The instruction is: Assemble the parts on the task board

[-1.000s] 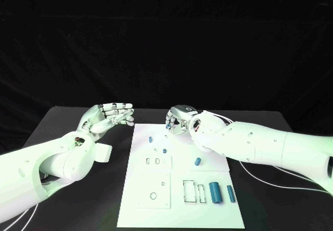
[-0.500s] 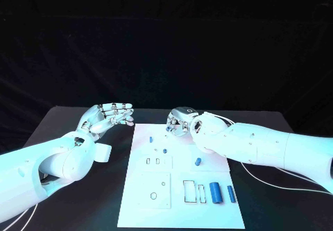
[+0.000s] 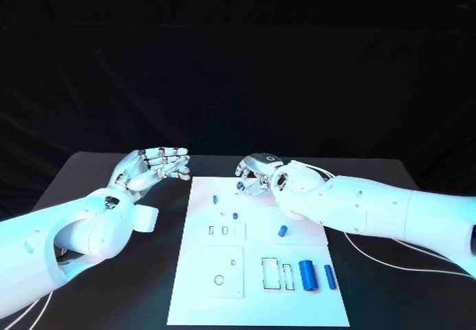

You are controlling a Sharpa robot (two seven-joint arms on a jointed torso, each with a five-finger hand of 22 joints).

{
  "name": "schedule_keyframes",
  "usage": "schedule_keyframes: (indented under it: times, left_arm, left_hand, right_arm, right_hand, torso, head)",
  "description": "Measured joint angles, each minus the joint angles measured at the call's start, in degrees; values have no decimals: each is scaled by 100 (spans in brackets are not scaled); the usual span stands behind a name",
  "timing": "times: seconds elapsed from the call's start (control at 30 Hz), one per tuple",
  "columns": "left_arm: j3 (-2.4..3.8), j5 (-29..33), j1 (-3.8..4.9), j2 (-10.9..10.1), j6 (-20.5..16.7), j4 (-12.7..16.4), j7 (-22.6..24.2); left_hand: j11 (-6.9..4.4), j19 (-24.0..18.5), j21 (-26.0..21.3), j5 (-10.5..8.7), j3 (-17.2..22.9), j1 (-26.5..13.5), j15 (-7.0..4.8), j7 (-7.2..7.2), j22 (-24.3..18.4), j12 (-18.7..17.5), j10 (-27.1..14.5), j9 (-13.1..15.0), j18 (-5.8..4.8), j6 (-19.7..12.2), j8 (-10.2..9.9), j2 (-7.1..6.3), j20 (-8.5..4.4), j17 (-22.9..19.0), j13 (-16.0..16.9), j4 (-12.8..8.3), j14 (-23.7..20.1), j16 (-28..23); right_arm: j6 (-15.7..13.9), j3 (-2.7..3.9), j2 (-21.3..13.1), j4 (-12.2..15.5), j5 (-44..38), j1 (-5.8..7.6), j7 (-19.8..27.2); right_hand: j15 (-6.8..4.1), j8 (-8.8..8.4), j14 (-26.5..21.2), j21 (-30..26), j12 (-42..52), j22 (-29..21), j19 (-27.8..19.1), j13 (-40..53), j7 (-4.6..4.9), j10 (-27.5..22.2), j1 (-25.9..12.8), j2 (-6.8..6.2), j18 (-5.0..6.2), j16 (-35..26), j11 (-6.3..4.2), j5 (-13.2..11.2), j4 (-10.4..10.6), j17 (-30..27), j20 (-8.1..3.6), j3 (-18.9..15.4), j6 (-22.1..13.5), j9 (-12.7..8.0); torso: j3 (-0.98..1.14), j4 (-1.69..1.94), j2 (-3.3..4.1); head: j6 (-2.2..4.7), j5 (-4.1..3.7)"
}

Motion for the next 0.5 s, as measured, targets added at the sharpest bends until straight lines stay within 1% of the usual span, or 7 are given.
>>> schedule_keyframes:
  times: [0.07,0.1,0.13,0.2,0.27,0.37,0.5]
  left_arm:
    - [0,0,0,1,1,-2,-3]
    - [0,0,0,1,1,-3,-3]
    - [0,0,0,1,2,-5,-5]
    - [0,0,0,1,3,-7,-8]
    - [0,0,0,-2,5,-10,-12]
    - [0,1,0,-16,7,-13,-16]
    - [0,1,1,-34,9,-17,-21]
  left_hand:
    - [-3,0,0,0,0,-1,0,0,2,-6,-3,0,0,0,-7,1,0,0,0,0,0,0]
    - [-13,0,0,0,0,-2,0,0,4,-14,-13,0,0,0,-12,2,0,0,0,0,0,0]
    - [-22,0,0,0,0,-16,0,0,7,-21,-22,0,0,0,-22,16,0,0,0,0,0,0]
    - [-22,0,0,0,0,-24,0,0,7,-21,-22,0,0,0,-22,24,0,0,0,0,0,0]
    - [-22,0,0,0,0,-23,0,0,7,-21,-22,1,0,0,-22,23,0,0,0,0,0,0]
    - [-22,-13,0,0,0,-24,0,0,11,-21,-22,1,0,0,-22,22,14,1,0,0,0,0]
    - [-22,-20,0,0,0,-46,0,0,12,-21,-22,1,0,0,-22,0,20,5,0,0,0,0]
  right_arm:
    - [-9,0,-8,4,3,0,6]
    - [-10,0,-11,7,3,0,7]
    - [-15,0,-29,25,4,0,10]
    - [-23,0,-81,78,4,1,12]
    - [-35,0,-214,208,4,3,13]
    - [-70,6,-489,438,10,10,13]
    - [-141,32,-952,847,78,49,8]
  right_hand:
    - [0,-95,0,-175,113,-170,-28,-52,-41,-162,248,115,0,-60,11,0,134,-119,9,-609,-141,-38]
    - [0,-100,0,-191,128,-183,-28,-57,-50,-175,279,124,0,-63,9,0,152,-128,9,-671,-150,-42]
    - [0,-119,0,-234,179,-213,-28,-75,-67,-227,392,152,0,-71,16,5,221,-146,9,-867,-168,-54]
    - [0,-119,0,-234,249,-208,-28,-84,-66,-226,508,190,-1,-71,14,70,280,-137,9,-998,-169,-55]
    - [0,-93,0,-192,346,-105,8,-84,-11,-211,601,223,-1,-39,-1,136,324,-52,-22,-1043,-102,-49]
    - [0,-13,0,-47,481,93,146,-72,11,-54,680,246,0,52,-41,202,353,84,-33,-1017,47,-30]
    - [0,98,0,301,738,561,360,7,35,393,729,203,-1,220,-48,379,487,359,-41,-726,330,-17]
  torso:
    - [-2,-1,0]
    - [-2,0,0]
    - [-3,1,-1]
    - [-3,1,-1]
    - [-3,3,-4]
    - [-1,-2,-9]
    - [4,-24,-14]
  head:
    - [1,-5]
    - [1,-6]
    - [1,-9]
    - [5,-15]
    - [13,-19]
    - [23,-20]
    - [38,-20]
